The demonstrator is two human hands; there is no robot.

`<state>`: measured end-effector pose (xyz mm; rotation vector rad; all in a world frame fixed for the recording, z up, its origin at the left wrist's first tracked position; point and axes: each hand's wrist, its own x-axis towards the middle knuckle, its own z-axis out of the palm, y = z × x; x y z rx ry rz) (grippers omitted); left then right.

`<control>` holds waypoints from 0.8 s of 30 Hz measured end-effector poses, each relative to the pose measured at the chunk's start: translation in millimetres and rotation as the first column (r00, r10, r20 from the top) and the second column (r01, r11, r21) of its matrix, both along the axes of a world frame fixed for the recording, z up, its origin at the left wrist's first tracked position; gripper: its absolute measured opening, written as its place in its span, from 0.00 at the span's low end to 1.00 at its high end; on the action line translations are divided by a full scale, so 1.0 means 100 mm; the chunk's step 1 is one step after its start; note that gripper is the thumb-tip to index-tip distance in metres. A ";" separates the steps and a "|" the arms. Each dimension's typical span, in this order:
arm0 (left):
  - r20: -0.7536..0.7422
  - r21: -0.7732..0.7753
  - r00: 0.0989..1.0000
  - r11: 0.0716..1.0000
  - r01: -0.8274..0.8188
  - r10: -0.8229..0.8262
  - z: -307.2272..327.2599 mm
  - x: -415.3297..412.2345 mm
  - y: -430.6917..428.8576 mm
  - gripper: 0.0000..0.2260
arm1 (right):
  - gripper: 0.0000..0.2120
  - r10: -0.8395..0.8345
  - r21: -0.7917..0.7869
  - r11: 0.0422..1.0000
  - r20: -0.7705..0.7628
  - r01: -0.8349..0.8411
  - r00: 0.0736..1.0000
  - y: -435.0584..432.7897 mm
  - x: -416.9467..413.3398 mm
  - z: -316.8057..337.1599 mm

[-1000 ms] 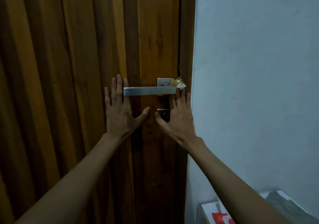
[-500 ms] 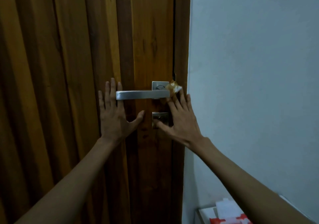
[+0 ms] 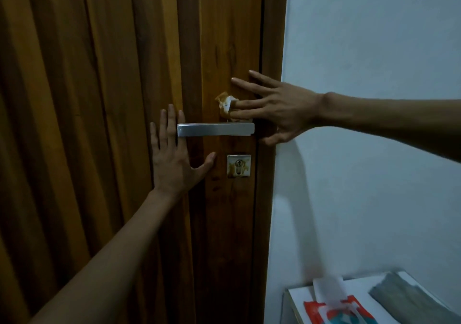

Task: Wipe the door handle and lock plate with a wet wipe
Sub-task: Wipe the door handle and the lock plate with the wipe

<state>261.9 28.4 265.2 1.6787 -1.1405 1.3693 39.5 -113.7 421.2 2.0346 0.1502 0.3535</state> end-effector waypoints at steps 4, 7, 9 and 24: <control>0.007 0.004 1.000 1.000 0.003 -0.003 0.00 0.01 0.00 0.46 | 0.42 -0.022 0.202 0.979 0.238 -0.028 0.971 -0.04 -0.11 -0.45; 0.002 0.006 1.000 1.000 -0.007 0.007 0.00 0.01 -0.01 0.47 | 0.44 -0.114 0.478 0.870 0.429 -0.119 0.896 0.03 -0.13 -1.03; 0.003 0.004 1.000 1.000 -0.013 0.013 -0.01 0.01 -0.01 0.47 | 0.45 -0.192 0.623 0.751 0.523 -0.218 0.830 0.22 0.00 -1.38; 0.019 -0.017 0.999 0.999 0.051 -0.050 -0.02 0.05 0.00 0.31 | 0.27 -0.316 0.634 0.734 0.636 -0.243 0.704 0.90 0.62 -1.94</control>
